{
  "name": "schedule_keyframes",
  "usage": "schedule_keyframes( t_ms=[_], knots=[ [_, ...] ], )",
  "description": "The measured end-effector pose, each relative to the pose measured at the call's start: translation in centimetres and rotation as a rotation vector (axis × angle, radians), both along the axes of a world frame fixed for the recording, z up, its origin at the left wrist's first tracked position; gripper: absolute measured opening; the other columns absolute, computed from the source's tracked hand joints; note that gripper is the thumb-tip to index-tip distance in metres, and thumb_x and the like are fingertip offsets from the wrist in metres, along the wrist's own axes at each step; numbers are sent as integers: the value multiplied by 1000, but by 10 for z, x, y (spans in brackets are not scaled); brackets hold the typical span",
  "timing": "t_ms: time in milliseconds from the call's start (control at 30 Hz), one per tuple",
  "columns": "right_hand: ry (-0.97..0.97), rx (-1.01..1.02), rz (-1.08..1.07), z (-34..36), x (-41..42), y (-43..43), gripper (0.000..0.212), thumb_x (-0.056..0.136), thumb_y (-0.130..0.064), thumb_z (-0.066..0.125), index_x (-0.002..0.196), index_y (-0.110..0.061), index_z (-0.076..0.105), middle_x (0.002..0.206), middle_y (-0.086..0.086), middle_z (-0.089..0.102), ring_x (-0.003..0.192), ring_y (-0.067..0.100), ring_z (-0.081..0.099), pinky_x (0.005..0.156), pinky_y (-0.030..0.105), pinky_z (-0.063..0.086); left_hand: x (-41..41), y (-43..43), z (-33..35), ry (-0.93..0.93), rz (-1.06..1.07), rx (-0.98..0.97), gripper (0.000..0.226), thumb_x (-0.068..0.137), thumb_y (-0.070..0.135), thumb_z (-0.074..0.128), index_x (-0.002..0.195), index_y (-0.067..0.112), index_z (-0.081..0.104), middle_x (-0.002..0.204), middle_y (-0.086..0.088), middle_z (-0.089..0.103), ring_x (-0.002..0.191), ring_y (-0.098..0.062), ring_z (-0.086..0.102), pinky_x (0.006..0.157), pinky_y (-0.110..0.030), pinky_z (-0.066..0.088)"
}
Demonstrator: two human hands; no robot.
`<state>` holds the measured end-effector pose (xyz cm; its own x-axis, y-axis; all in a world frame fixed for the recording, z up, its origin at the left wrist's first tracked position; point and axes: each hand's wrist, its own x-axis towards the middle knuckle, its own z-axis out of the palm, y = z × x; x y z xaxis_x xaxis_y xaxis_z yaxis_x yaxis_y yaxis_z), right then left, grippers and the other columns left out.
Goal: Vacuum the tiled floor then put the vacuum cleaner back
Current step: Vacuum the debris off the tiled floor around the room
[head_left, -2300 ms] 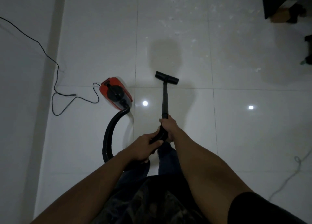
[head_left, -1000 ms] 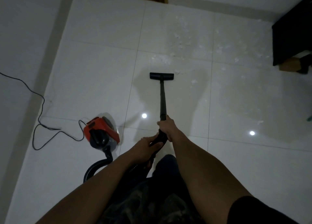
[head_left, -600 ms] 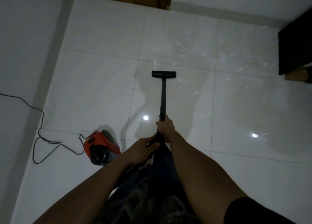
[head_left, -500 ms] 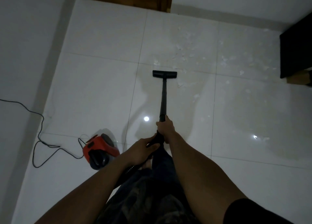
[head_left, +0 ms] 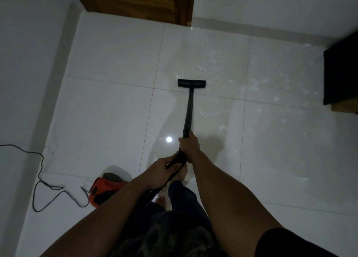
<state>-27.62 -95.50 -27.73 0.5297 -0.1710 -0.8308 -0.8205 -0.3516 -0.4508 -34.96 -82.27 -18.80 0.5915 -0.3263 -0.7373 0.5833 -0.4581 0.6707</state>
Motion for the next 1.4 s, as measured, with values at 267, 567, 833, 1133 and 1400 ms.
schedule_keyframes(
  t_ms=[267, 567, 833, 1133, 1400],
  knots=[
    [9, 1, -83, -1, 71, -11, 62, 99, -15, 55, 158, -15, 37, 132, 19, 63, 116, 39, 65, 98, 53, 58, 71, -9, -2, -55, -44, 61, 42, 103, 44, 50, 145, 41, 44, 76, 12, 72, 59, 2, 63, 52, -11, 47],
    [11, -4, -77, 0, 135, 0, 63, 98, -15, 56, 158, -15, 38, 132, 18, 63, 113, 36, 67, 89, 42, 60, 138, 8, -10, 24, -61, -8, 41, 103, 45, 50, 143, 44, 38, 70, -10, 70, 42, -21, 61, 42, -31, 52],
    [-18, 13, -122, 3, 200, 26, 58, 99, -14, 53, 155, -14, 41, 130, 20, 64, 112, 36, 66, 91, 45, 60, 206, 40, -16, -26, -106, 7, 65, 85, 72, 46, 147, 54, 35, 77, -6, 75, 59, -35, 70, 56, -47, 62],
    [-50, 51, -153, -3, 304, 22, 57, 102, -14, 53, 157, -18, 39, 122, 17, 65, 83, 26, 67, 70, 39, 61, 300, 31, -19, -118, -19, 4, 55, 104, 41, 50, 156, 34, 31, 128, -14, 64, 87, 0, 66, 68, -11, 53],
    [-23, 8, -114, -10, 389, 12, 59, 100, -14, 54, 157, -16, 39, 128, 19, 64, 110, 39, 66, 95, 48, 59, 381, 18, -31, -120, 15, -18, 56, 104, 38, 52, 156, 36, 30, 125, 1, 63, 80, 21, 51, 55, -2, 46]
  ],
)
